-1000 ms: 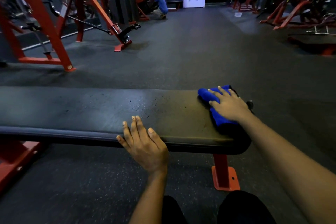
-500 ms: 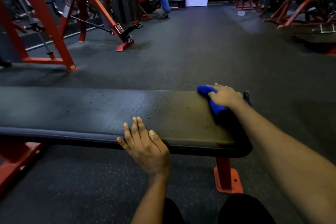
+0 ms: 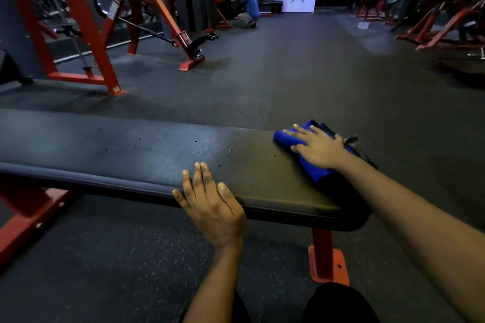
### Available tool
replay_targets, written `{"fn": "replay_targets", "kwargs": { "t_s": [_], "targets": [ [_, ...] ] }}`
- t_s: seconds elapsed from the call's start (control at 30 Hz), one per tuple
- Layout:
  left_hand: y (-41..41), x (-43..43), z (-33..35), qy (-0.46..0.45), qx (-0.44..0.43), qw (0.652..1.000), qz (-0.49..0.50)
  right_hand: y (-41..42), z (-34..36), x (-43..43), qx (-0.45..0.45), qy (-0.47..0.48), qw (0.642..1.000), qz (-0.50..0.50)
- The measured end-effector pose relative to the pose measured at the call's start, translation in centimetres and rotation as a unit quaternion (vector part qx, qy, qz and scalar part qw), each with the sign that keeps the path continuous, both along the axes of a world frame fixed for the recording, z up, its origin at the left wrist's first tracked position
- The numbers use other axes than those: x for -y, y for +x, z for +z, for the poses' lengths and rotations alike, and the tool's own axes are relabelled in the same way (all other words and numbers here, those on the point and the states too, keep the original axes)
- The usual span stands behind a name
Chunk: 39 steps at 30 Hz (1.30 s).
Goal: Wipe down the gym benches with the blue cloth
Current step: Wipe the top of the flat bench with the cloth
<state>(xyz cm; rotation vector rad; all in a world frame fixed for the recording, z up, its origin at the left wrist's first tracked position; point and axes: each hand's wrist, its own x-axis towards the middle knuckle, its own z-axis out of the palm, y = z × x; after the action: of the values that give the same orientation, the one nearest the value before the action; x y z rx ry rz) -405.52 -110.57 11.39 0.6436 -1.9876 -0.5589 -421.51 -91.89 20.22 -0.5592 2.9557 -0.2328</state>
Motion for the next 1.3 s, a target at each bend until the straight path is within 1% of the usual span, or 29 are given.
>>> {"fn": "replay_targets", "kwargs": {
  "t_s": [0.07,0.17,0.23,0.37,0.4,0.47,0.53,0.6,0.73,0.77,0.83,0.93,1.1,1.2,1.27,1.3],
  "targets": [
    [0.0,0.0,0.1,0.008,0.002,1.000,-0.005,0.0,-0.1,-1.8,0.005,-0.002,1.000,0.006],
    [0.2,0.2,0.2,0.032,-0.012,0.999,-0.019,-1.1,0.7,-1.1,0.018,-0.015,0.996,-0.083],
    [0.6,0.4,0.6,0.075,-0.037,0.996,-0.022,-1.1,0.9,0.6,0.011,-0.006,0.996,-0.093],
    [0.2,3.3,2.4,0.208,-0.073,0.974,0.046,1.5,-0.1,0.0,-0.016,0.005,1.000,-0.008],
    [-0.1,4.2,3.0,0.235,-0.072,0.967,0.064,1.7,-0.2,-0.6,-0.015,0.008,1.000,-0.001],
    [-0.9,5.8,3.9,0.287,-0.062,0.951,0.103,1.0,0.2,-0.7,-0.001,0.006,1.000,-0.023],
    [-1.5,6.1,4.5,0.313,-0.053,0.941,0.121,0.4,0.6,0.5,0.007,-0.009,0.997,-0.073],
    [-1.7,5.4,4.7,0.322,-0.061,0.936,0.130,0.5,0.9,1.6,0.000,-0.007,0.997,-0.082],
    [-1.6,5.5,4.2,0.339,-0.094,0.928,0.124,3.5,-0.5,0.0,-0.030,0.006,0.999,-0.009],
    [-1.6,5.5,4.2,0.350,-0.102,0.923,0.120,3.6,-0.3,-0.4,-0.030,0.005,0.999,-0.011],
    [-1.4,5.3,4.1,0.370,-0.113,0.915,0.114,2.6,0.3,-0.3,-0.011,-0.006,0.999,-0.045],
    [-1.2,5.2,4.4,0.372,-0.111,0.915,0.105,2.3,0.9,1.7,0.004,-0.014,0.995,-0.099],
    [-1.2,5.3,4.2,0.362,-0.125,0.919,0.091,5.7,-0.7,0.7,-0.033,0.004,0.999,-0.037],
    [-1.1,5.3,4.3,0.367,-0.119,0.918,0.091,4.7,0.1,0.7,-0.010,-0.016,0.997,-0.072],
    [-1.2,5.2,4.4,0.353,-0.117,0.923,0.097,4.6,0.6,1.8,-0.005,-0.019,0.994,-0.110],
    [-1.0,5.1,4.4,0.346,-0.123,0.925,0.101,5.2,0.5,2.1,-0.009,-0.012,0.994,-0.112]
  ]
}}
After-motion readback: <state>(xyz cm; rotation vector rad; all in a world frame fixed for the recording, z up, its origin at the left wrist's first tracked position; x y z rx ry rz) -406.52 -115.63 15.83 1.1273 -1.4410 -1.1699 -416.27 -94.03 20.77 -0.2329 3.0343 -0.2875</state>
